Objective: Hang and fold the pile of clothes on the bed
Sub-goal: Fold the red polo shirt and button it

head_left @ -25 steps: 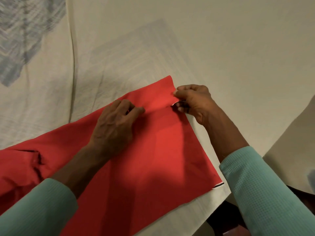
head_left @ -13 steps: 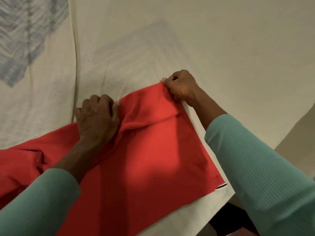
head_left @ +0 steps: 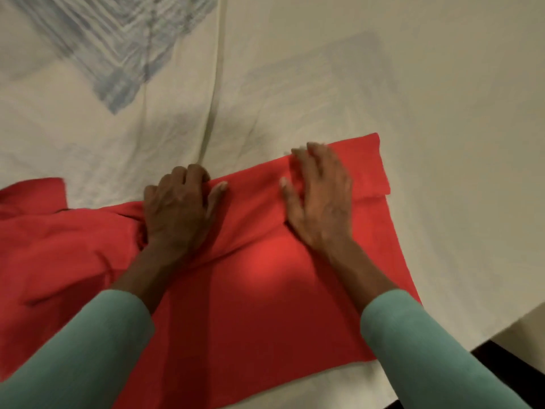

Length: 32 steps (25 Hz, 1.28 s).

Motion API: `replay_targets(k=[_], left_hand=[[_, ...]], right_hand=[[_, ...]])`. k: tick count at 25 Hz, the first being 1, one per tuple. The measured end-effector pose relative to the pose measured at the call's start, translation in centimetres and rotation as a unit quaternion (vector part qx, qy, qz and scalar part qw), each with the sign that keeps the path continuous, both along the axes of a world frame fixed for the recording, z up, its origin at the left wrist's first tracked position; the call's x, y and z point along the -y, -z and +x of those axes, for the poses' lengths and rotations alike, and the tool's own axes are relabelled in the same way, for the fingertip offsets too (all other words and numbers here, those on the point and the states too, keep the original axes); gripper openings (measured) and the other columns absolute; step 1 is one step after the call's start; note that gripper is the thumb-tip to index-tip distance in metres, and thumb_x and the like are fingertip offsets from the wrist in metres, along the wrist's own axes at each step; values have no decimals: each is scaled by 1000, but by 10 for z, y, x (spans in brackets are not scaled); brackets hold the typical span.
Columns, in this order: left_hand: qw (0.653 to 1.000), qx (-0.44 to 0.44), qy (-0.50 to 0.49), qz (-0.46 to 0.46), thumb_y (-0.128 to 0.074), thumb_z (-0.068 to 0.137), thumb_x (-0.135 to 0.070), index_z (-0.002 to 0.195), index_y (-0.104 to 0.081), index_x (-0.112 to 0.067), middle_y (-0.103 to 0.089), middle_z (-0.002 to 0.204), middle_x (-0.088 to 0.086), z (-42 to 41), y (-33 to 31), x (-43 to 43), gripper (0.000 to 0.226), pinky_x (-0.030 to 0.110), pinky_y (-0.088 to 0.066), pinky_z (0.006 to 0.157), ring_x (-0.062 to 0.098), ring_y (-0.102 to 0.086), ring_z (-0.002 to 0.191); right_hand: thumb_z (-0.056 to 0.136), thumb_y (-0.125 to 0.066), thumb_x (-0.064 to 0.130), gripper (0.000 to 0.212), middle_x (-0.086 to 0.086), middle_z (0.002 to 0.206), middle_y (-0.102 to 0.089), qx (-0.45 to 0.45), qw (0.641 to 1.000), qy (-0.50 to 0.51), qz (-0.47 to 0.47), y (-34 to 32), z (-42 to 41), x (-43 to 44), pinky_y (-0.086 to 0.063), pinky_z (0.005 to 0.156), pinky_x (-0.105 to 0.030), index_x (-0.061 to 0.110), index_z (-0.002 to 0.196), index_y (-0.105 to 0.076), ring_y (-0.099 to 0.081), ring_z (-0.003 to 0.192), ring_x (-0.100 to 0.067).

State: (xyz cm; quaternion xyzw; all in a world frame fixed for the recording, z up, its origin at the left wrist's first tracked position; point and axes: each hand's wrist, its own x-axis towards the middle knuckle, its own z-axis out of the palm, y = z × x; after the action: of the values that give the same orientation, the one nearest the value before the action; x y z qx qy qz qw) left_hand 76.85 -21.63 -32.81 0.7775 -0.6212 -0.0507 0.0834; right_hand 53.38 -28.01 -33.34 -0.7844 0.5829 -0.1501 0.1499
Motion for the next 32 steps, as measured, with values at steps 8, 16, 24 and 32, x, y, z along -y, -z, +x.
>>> replay_targets(k=[8,16,24,32], left_hand=[[999,40,1,-9,-38,100,-69,103,-57,-16,-66,90,14,93,0,-23,56,47,-43,69,39,-66,80],[961,31,274,7,-60,86,-33,136,-59,-16,-61,123,18,75,-1,-121,53,47,-47,76,37,-60,97],[942,76,328,3,-46,89,-16,142,-63,-9,-60,105,20,133,-25,-129,56,48,-47,73,36,-56,80],[996,-66,15,-61,-57,100,-44,114,-71,-13,-62,111,10,66,-42,-110,36,49,-51,84,34,-61,101]], right_hand=[[98,-33,72,80,-1,175,-6,-113,992,-45,17,30,1,-20,-6,128,-54,32,166,-20,1,162,-27],[99,-30,72,80,-2,175,-6,-98,994,-38,3,30,3,-24,-7,128,-56,29,166,-20,1,162,-27],[99,-27,68,77,-1,175,-9,-84,996,-32,-5,28,3,-23,-6,128,-54,30,165,-22,-1,162,-26],[76,-51,46,91,-6,173,-19,-67,997,-44,-24,29,-1,-24,-10,126,-57,26,163,-33,-10,161,-30]])
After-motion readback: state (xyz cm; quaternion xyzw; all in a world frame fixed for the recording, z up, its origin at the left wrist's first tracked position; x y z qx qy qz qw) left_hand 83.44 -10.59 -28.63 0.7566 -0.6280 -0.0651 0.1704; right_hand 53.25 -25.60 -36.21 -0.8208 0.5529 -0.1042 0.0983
